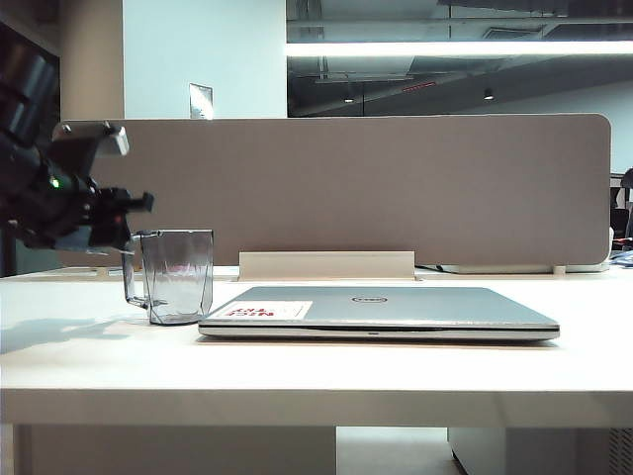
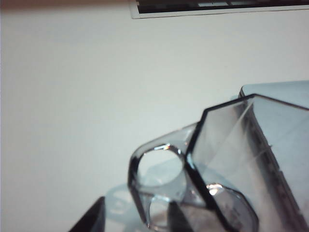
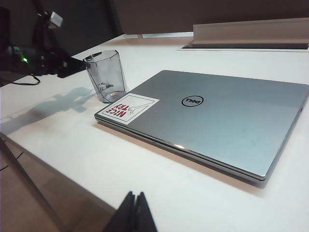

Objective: Pick up the water cup and place it on the left side of the laptop.

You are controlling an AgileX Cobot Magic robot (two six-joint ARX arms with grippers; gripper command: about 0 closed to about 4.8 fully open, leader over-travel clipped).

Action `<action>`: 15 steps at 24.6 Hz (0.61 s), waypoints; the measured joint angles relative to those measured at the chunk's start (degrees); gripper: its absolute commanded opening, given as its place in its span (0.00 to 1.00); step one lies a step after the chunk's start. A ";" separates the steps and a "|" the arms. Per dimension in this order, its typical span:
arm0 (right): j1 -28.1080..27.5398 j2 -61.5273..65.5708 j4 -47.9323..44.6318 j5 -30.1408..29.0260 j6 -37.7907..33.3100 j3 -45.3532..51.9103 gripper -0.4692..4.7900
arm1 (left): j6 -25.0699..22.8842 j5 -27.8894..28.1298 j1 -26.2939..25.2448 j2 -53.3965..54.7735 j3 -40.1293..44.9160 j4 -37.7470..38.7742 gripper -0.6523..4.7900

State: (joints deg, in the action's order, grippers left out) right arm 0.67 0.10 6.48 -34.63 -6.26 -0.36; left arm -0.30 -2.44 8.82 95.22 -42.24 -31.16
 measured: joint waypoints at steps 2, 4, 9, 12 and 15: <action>0.00 0.00 0.00 0.00 0.00 0.00 0.08 | 1.49 0.00 0.00 -2.91 0.00 4.72 0.39; 0.00 0.00 -0.02 0.00 0.00 0.00 0.08 | 2.51 0.00 0.00 -5.99 0.00 8.48 0.29; 0.00 0.00 -0.02 0.00 0.00 0.00 0.08 | 3.91 -0.11 0.00 -13.20 0.02 15.67 0.18; 0.00 0.00 -0.02 0.02 0.00 0.00 0.08 | 4.96 -0.96 -0.02 -18.12 0.00 19.06 0.11; 0.00 0.00 -0.02 0.00 0.00 0.00 0.08 | 5.51 -2.67 0.02 -23.21 0.17 23.19 0.11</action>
State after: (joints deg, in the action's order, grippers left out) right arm 0.67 0.10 6.46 -34.63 -6.26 -0.36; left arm 5.21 -5.10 8.84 72.01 -42.06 -7.97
